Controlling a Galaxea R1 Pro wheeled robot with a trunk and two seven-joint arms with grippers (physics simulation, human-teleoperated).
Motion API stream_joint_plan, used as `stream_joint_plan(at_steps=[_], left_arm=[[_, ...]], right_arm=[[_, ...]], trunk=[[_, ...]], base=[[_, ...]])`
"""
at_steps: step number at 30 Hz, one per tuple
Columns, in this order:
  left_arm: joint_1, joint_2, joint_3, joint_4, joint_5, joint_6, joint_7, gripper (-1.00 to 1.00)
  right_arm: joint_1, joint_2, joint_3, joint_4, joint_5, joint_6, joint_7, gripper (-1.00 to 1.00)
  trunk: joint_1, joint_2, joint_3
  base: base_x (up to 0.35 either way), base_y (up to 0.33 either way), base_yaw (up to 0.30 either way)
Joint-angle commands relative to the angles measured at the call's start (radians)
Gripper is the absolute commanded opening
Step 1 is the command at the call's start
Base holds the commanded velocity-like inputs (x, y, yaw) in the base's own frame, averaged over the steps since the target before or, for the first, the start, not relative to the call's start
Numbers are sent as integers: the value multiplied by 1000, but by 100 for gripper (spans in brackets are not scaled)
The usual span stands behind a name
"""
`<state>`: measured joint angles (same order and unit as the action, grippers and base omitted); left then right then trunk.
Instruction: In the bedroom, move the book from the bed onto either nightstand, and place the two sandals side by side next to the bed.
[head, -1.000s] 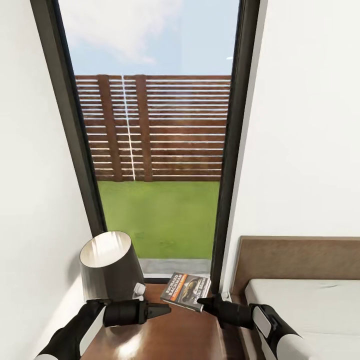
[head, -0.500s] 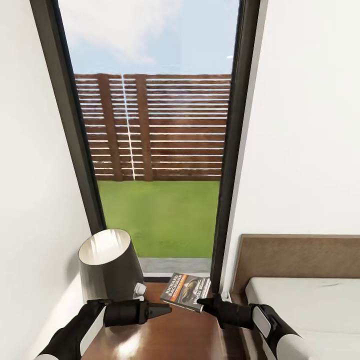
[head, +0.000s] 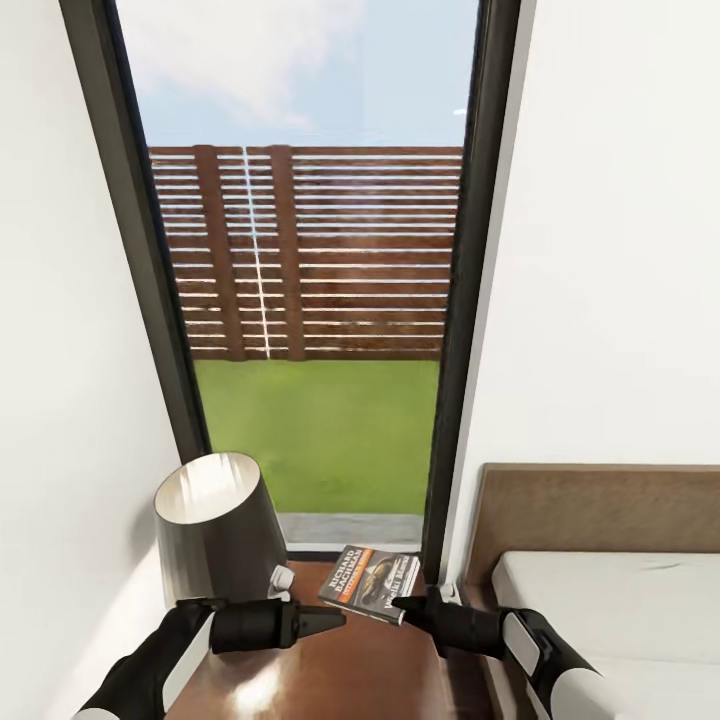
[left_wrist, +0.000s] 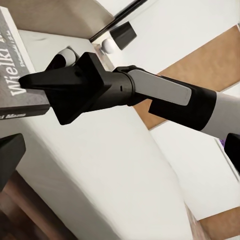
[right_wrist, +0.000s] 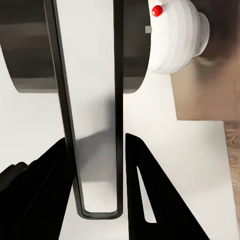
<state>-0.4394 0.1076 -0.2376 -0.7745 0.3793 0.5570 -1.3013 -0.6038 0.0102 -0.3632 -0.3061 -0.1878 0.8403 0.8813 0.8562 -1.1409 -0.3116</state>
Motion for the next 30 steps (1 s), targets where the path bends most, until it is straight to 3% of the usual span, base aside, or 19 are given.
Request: stream_joint_plan(at_steps=[1,30], left_arm=[[-1,1,-5,0,9,10,0,100],[-1,1,-4,0,9,10,0,100]], right_arm=[[-1,1,-4,0,-1,5,1,-100],[-1,1,-4,-1,-1,5,1,-100]], trunk=[[4,-8,-4],[115,-211,-95]], base=[[0,0,0],[0,0,0]])
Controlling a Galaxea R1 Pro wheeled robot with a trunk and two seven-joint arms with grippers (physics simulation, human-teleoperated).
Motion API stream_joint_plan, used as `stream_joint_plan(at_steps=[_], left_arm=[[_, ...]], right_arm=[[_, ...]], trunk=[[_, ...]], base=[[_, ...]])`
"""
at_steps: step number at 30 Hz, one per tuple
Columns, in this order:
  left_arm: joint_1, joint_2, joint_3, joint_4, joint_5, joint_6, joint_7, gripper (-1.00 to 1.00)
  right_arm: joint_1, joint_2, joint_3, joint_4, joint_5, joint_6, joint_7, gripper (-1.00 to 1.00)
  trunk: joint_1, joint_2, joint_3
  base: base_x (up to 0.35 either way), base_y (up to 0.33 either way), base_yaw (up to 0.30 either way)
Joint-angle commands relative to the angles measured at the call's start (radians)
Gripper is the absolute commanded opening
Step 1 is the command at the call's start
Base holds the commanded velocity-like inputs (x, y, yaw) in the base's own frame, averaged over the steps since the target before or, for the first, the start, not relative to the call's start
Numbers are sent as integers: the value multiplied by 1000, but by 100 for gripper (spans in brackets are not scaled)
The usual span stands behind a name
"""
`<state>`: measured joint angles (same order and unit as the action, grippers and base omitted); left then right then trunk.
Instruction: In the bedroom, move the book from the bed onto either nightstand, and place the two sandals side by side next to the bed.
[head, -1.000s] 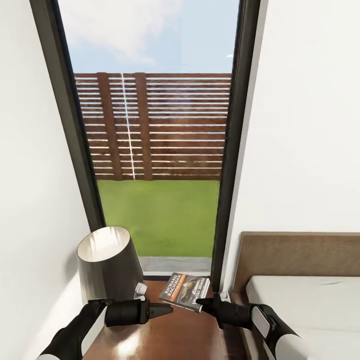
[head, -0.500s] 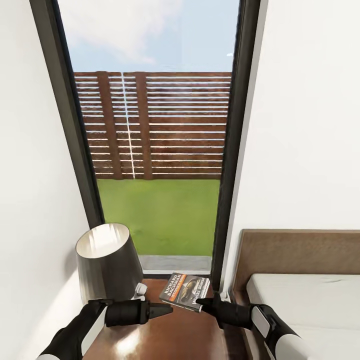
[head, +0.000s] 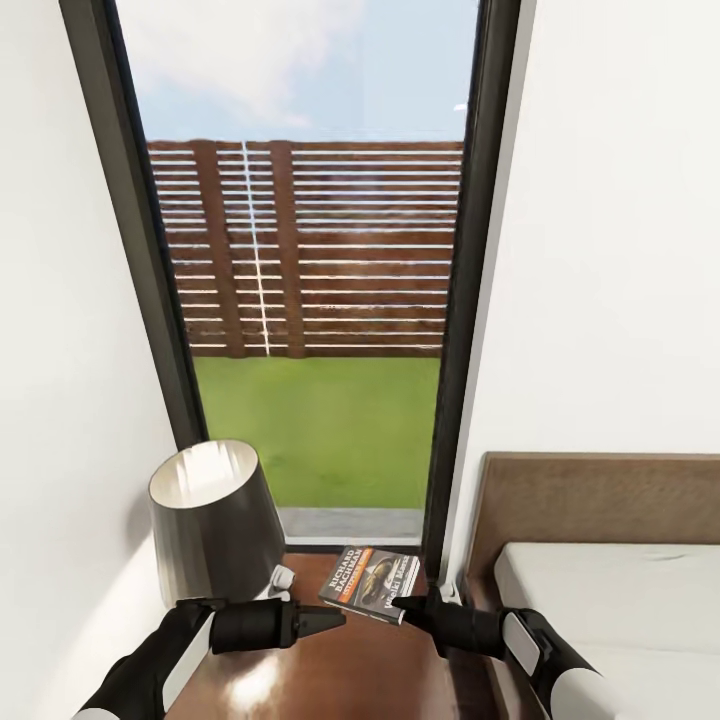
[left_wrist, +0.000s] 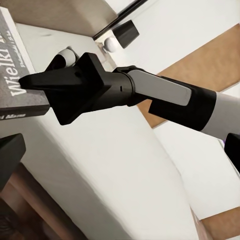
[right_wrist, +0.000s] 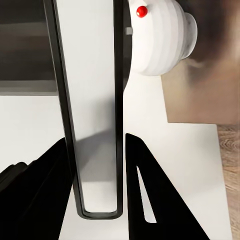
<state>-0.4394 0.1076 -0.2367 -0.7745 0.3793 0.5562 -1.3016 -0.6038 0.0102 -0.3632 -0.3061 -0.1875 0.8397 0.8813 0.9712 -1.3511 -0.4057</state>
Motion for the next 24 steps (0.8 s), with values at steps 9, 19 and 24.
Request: stream_joint_plan(at_steps=[9,19,24], left_arm=[[-1,1,-5,0,9,11,-1,100],[-1,0,-6,0,9,11,1,100],[-1,-5,-6,0,9,11,0,100]], right_arm=[[-1,1,-4,-1,-1,6,1,-100],[-1,1,-3,0,-1,6,1,-100],[-1,2,-3,0,-1,6,1,-100]], trunk=[[35,-64,-29],[73,-134,-61],[92,-169,-76]], base=[[0,0,0],[0,0,0],[0,0,0]])
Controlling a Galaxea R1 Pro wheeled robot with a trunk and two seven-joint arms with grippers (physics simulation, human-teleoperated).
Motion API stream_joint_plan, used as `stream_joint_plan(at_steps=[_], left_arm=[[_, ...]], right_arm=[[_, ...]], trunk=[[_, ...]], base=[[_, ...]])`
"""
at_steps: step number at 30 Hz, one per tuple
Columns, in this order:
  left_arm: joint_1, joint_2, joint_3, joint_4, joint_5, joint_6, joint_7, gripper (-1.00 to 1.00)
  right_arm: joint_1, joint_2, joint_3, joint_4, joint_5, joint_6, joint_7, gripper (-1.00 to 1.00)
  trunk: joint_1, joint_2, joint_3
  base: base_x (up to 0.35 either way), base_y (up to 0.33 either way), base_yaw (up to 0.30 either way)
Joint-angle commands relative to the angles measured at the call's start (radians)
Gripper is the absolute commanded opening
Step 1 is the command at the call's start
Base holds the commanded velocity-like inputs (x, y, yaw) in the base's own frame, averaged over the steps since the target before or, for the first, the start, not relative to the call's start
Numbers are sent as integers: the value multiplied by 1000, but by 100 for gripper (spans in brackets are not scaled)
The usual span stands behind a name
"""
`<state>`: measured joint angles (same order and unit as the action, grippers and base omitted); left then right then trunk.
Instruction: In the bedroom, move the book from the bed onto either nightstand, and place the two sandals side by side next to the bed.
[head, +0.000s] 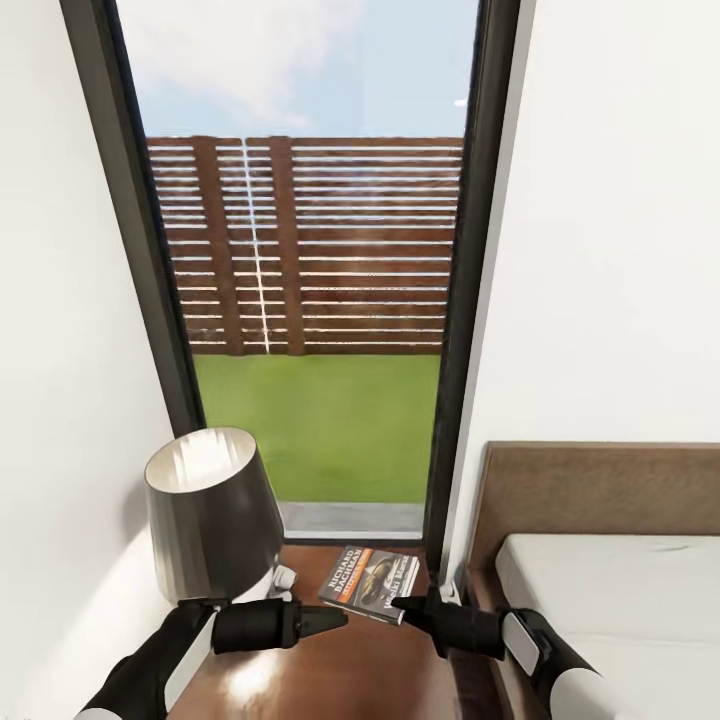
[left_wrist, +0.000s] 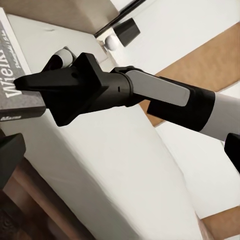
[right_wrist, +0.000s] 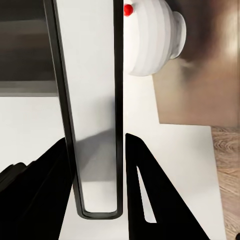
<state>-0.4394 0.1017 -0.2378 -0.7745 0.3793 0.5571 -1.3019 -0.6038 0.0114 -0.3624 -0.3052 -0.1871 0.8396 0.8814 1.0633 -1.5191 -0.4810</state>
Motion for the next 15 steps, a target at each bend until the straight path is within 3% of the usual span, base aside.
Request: stream_joint_plan(at_steps=[1,15], left_arm=[[-1,1,-4,0,9,10,0,100],[-1,1,-4,0,9,10,-2,100]], right_arm=[[-1,1,-4,0,-2,6,1,-100],[-1,2,-4,-1,-2,6,1,-100]], trunk=[[4,-8,-4],[58,-106,-48]], base=[[0,0,0],[0,0,0]])
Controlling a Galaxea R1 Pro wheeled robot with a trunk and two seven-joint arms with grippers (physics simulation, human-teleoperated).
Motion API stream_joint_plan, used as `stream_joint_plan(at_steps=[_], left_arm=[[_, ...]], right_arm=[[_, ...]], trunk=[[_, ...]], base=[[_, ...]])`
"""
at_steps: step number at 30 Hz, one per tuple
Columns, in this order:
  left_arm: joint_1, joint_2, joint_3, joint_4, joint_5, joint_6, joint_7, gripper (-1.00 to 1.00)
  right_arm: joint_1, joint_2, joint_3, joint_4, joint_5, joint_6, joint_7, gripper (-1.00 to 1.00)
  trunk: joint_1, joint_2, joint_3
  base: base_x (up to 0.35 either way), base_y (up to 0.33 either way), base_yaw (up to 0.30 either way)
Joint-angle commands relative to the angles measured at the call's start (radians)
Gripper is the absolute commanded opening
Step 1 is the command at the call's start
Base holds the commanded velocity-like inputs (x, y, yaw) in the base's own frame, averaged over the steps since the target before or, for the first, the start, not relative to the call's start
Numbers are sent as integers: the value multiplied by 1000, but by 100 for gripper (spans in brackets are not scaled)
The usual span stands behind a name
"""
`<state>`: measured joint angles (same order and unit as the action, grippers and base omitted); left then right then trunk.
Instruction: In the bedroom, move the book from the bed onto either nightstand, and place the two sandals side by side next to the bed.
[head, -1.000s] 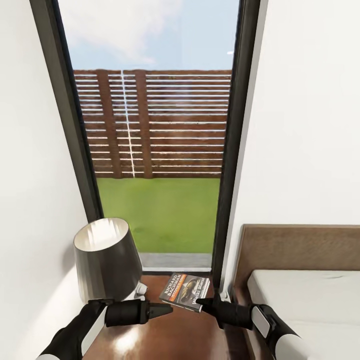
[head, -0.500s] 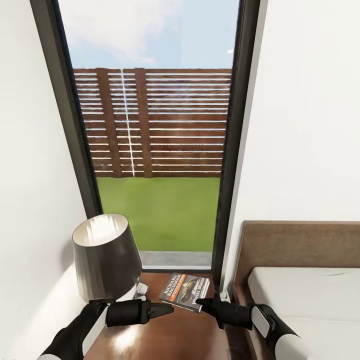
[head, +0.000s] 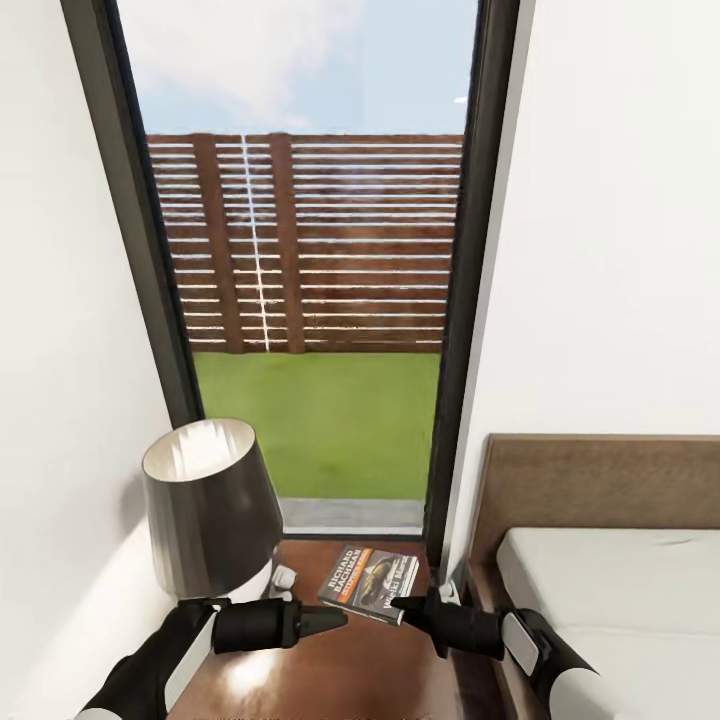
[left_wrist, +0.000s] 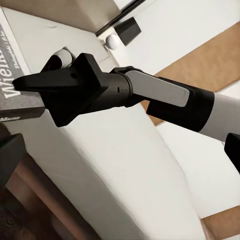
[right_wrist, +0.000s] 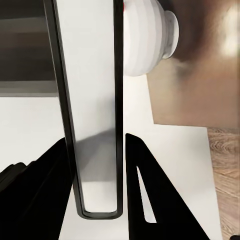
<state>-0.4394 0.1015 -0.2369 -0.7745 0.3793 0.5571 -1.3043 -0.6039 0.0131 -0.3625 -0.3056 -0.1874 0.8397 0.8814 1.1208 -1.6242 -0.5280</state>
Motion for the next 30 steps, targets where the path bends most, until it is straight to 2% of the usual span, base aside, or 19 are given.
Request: stream_joint_plan(at_steps=[1,30], left_arm=[[-1,1,-4,0,9,10,0,100],[-1,1,-5,0,9,10,0,100]], right_arm=[[-1,0,-4,-1,-1,6,1,-100],[-1,1,-3,-6,-1,7,16,-100]], trunk=[[4,-8,-4],[115,-211,-95]], base=[[0,0,0],[0,0,0]])
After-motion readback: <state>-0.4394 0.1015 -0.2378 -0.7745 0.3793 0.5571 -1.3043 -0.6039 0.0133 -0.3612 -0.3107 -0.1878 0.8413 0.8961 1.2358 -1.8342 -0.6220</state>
